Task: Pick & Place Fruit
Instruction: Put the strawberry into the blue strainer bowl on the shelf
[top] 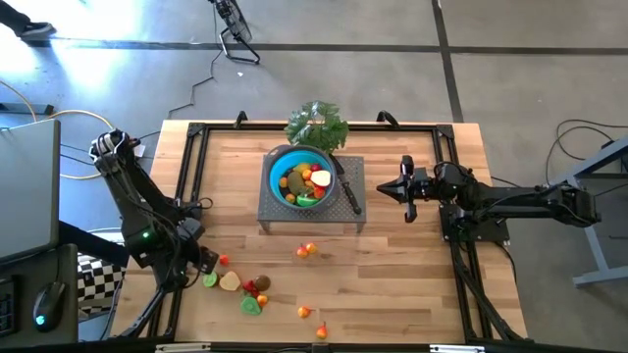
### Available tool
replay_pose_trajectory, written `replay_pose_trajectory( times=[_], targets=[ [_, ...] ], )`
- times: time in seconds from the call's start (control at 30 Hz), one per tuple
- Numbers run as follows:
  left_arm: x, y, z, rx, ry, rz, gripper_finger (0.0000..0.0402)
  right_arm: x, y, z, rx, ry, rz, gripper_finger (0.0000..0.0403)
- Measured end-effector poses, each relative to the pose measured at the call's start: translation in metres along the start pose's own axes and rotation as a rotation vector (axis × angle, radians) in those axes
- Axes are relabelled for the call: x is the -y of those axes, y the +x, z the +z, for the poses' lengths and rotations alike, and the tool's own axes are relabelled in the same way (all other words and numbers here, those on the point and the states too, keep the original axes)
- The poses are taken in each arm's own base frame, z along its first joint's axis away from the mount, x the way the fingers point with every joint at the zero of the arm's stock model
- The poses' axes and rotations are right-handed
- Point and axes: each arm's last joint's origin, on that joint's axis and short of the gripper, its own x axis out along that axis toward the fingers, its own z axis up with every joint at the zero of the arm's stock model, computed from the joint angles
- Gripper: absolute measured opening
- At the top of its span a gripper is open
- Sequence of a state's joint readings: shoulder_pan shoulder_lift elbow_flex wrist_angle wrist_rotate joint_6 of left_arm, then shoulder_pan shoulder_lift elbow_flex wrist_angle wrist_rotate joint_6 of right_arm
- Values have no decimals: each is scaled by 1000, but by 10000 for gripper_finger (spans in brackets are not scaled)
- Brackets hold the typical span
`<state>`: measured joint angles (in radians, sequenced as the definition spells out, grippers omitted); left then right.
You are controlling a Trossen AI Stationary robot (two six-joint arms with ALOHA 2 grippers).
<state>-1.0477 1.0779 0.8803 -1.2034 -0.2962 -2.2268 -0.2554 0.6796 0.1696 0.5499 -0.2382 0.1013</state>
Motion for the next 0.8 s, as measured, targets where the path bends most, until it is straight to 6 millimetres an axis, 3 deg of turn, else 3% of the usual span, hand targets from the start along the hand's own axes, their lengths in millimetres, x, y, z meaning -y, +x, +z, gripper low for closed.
replay_pose_trajectory(
  times=[0.2, 0.33, 0.8],
  targets=[
    [0, 2, -1, 11, 0, 9, 253, 0, 0, 0, 0, -1, 0, 2],
    [1, 9, -4, 30, 8, 24, 292, 0, 0, 0, -2, -25, 0, 2],
    [3, 59, -24, 58, -127, 36, 303, 0, 0, -1, -12, -24, -4, 2]
  ],
)
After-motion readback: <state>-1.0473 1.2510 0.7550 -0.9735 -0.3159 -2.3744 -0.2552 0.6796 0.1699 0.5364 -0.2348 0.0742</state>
